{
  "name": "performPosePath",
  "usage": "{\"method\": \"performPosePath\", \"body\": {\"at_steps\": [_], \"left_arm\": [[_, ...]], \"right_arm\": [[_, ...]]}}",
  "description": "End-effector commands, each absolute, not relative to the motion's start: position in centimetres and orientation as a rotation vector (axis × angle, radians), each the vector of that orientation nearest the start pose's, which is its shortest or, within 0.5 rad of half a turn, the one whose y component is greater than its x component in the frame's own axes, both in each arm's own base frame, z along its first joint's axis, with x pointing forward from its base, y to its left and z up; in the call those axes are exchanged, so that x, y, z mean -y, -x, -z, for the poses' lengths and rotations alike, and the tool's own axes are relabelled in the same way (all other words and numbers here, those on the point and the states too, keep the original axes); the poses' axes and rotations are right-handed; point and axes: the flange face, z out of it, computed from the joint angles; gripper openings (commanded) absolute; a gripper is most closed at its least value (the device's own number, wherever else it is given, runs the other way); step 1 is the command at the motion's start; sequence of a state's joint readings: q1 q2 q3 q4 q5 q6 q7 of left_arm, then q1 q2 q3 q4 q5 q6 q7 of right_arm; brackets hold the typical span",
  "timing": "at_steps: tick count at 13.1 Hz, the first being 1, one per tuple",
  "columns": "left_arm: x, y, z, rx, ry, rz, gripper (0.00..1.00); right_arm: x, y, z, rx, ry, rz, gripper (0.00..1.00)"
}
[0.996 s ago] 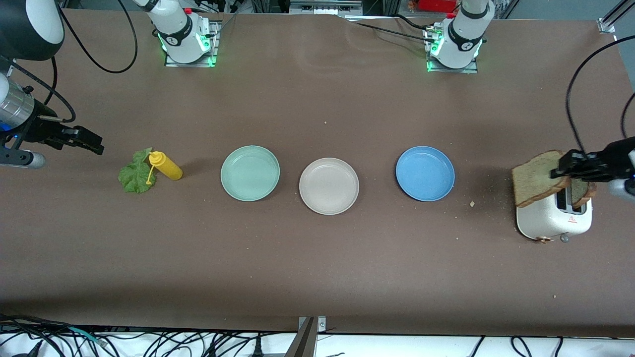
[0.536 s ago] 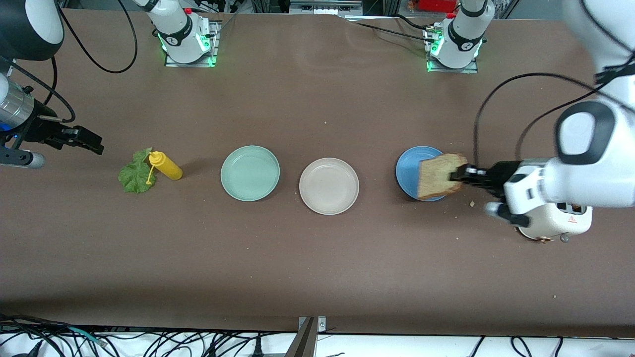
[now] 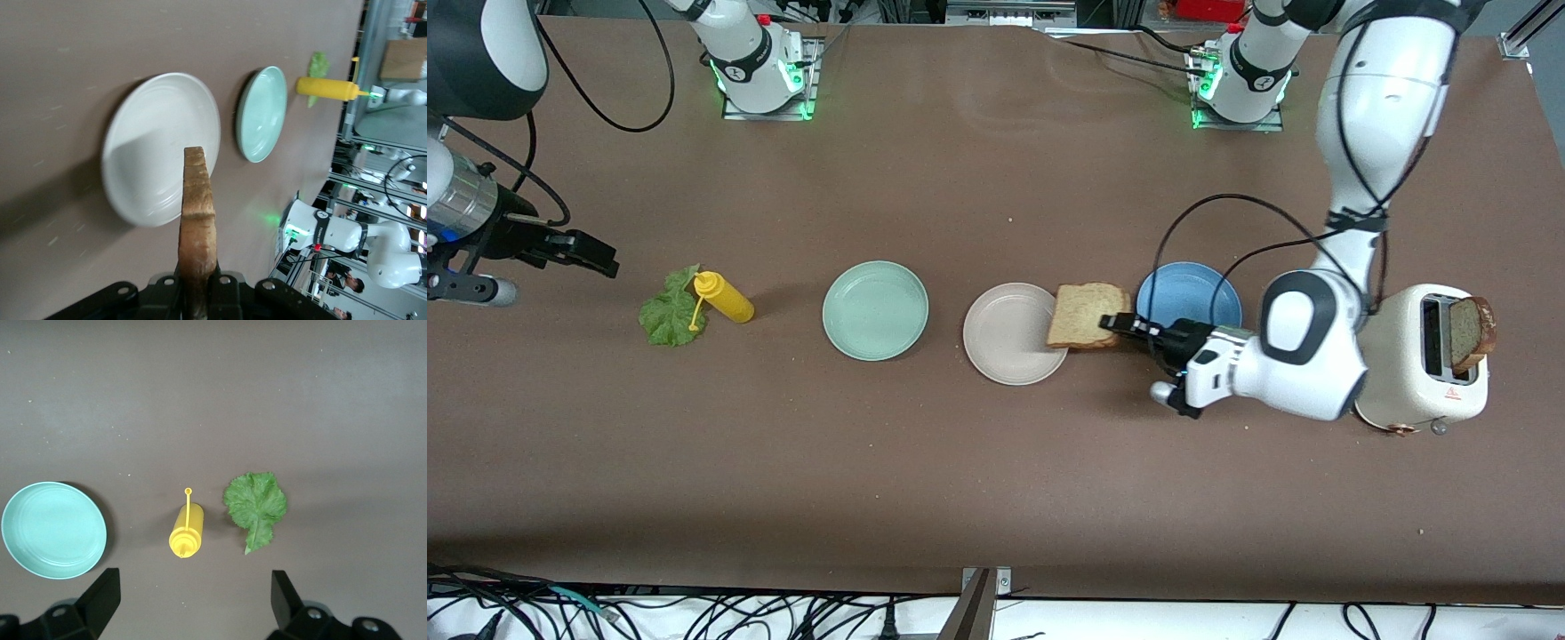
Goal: Make sandwich in beige plate with both arms
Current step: 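Lower the bread onto the beige plate and open the left gripper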
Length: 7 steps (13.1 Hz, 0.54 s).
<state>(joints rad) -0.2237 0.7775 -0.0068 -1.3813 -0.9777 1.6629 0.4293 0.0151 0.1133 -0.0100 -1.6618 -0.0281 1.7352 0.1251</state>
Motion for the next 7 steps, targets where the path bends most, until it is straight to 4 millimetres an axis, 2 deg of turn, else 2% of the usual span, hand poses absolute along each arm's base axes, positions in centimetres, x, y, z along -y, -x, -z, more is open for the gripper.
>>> {"method": "performPosePath", "body": {"at_steps": [1, 4, 5, 6, 7], "left_arm": [[27.5, -65.9, -23.2, 0.298, -2.009, 0.374, 0.0], [30.2, -64.7, -21.2, 0.303, -2.017, 0.396, 0.0], [30.7, -64.4, -20.1, 0.298, -2.023, 0.408, 0.1], [30.9, -64.1, -19.1, 0.29, -2.032, 0.413, 0.32], [31.0, -64.2, -18.3, 0.274, -2.053, 0.395, 0.88]], "right_arm": [[0.8, -58.9, -51.2, -0.128, 3.158, -0.098, 1.0], [5.8, -57.6, -46.5, -0.259, 3.154, -0.238, 1.0], [6.8, -57.4, -45.4, -0.283, 3.151, -0.26, 1.0], [6.8, -57.1, -44.6, -0.287, 3.15, -0.267, 1.0], [6.9, -57.0, -43.8, -0.28, 3.15, -0.265, 0.99]]}}
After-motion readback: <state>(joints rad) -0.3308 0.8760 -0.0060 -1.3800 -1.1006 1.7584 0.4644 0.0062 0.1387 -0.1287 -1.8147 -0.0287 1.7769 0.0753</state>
